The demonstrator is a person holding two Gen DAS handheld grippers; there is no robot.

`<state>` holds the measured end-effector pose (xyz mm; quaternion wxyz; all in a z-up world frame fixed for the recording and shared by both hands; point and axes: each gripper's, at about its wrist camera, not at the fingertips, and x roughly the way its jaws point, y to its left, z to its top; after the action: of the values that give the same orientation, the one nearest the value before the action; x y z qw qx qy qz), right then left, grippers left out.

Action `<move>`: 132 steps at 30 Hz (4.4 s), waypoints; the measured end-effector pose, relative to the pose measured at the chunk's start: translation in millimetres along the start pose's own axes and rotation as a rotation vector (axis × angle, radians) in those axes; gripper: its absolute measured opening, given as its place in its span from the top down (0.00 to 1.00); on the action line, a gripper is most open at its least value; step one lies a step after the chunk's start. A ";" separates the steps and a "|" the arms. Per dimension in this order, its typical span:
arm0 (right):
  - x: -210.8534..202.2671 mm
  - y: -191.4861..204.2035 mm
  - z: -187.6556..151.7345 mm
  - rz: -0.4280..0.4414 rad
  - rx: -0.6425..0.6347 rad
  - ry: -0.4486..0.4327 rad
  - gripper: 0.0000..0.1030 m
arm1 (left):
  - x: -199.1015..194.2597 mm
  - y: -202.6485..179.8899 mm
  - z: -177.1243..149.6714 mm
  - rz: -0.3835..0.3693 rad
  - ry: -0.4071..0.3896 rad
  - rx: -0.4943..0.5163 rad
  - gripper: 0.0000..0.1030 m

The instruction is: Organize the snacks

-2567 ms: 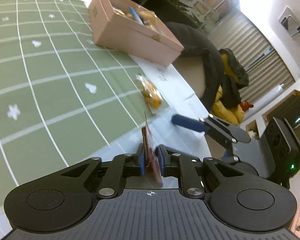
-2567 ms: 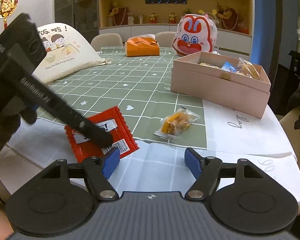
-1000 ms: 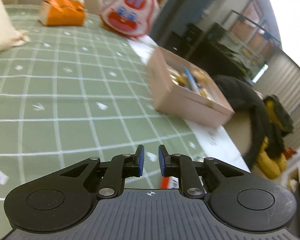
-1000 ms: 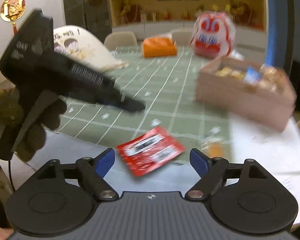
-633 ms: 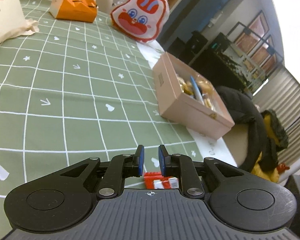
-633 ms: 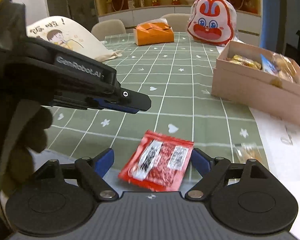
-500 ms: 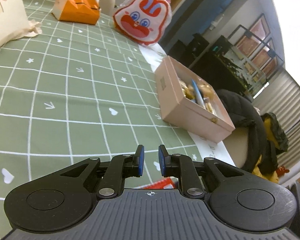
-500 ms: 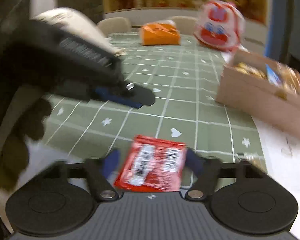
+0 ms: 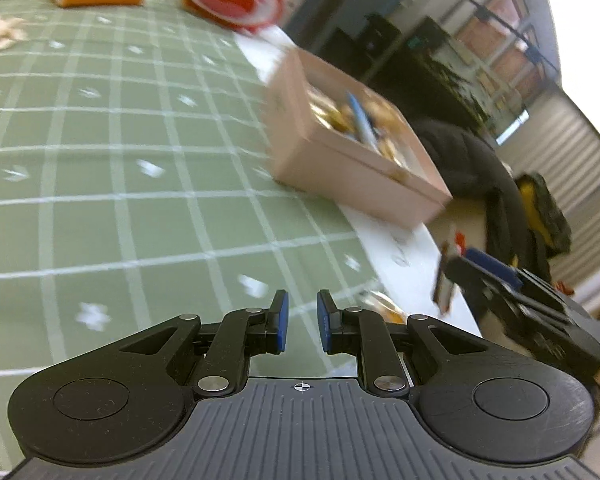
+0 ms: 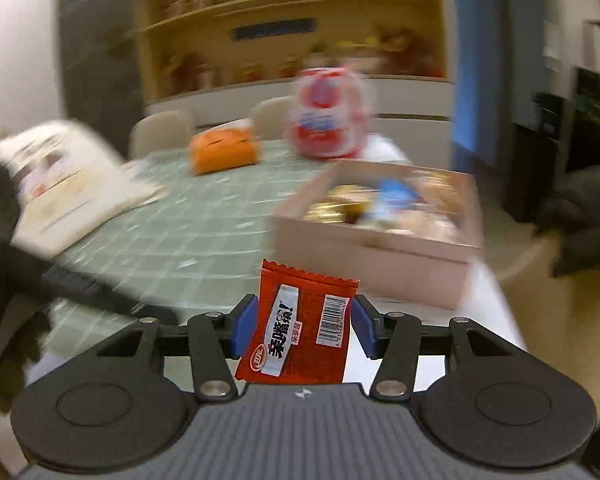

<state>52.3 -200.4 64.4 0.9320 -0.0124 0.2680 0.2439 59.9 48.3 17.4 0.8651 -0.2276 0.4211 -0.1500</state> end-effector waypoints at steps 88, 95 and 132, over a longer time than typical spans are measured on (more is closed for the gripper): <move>44.5 -68.1 134.8 -0.141 0.166 -0.052 0.23 | 35.2 -56.8 125.5 -0.055 -0.307 0.257 0.74; 24.7 -25.6 53.1 -0.232 0.080 0.021 0.15 | 22.0 -51.6 41.8 0.118 -0.208 0.333 0.74; 75.0 20.4 -27.3 -0.372 0.174 0.145 0.00 | 33.0 -29.3 -15.4 0.306 -0.200 0.435 0.74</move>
<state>84.7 -153.0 5.2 0.9368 0.0015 0.3472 0.0419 65.5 4.3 2.6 0.9434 0.0158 0.3213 -0.0812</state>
